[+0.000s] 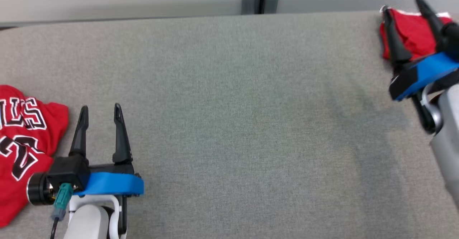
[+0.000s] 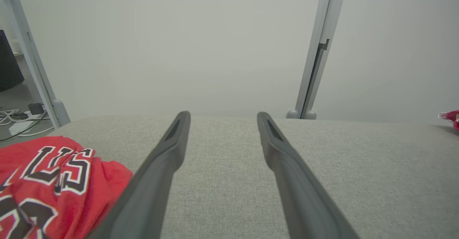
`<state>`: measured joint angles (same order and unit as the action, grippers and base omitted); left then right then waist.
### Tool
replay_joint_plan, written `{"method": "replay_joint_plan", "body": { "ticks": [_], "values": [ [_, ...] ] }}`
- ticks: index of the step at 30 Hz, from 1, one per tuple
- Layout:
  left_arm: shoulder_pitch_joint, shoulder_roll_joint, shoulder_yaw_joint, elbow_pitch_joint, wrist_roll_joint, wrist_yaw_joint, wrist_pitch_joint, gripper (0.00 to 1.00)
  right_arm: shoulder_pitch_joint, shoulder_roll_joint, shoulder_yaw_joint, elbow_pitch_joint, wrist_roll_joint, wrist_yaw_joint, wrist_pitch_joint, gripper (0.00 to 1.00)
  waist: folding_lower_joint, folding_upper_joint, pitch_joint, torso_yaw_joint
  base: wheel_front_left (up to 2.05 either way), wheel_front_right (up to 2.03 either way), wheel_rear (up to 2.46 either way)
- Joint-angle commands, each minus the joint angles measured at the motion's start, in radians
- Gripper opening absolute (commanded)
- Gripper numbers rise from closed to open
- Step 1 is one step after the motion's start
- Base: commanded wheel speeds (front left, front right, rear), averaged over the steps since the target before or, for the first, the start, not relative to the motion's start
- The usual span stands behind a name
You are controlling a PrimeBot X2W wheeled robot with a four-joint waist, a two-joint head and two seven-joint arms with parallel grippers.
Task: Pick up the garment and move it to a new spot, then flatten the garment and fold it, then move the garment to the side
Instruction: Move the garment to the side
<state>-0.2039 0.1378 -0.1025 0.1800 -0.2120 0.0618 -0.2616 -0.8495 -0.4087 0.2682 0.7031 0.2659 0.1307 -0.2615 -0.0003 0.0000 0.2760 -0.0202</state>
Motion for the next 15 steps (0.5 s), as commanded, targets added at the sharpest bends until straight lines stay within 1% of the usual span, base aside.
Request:
{"method": "replay_joint_plan", "body": {
  "ticks": [1,6,15],
  "values": [
    [0.021,0.003,0.008,0.006,-0.007,0.003,-0.004,1.0,0.058,0.022,0.002,-0.042,0.013,0.0,-0.004,1.0,0.0003,0.0,-0.042,-0.015,0.0,0.0,0.0],
    [0.062,0.004,0.009,0.019,-0.013,0.002,-0.004,1.0,0.199,0.073,-0.009,-0.146,0.028,0.0,-0.004,1.0,0.0003,0.0,-0.1,-0.006,0.0,0.0,0.0],
    [0.107,0.009,0.004,0.028,-0.021,0.007,-0.003,1.0,0.445,0.167,-0.1,-0.293,-0.001,0.0,-0.004,1.0,0.0003,0.0,-0.168,-0.003,0.0,0.0,0.0]
  ]
}}
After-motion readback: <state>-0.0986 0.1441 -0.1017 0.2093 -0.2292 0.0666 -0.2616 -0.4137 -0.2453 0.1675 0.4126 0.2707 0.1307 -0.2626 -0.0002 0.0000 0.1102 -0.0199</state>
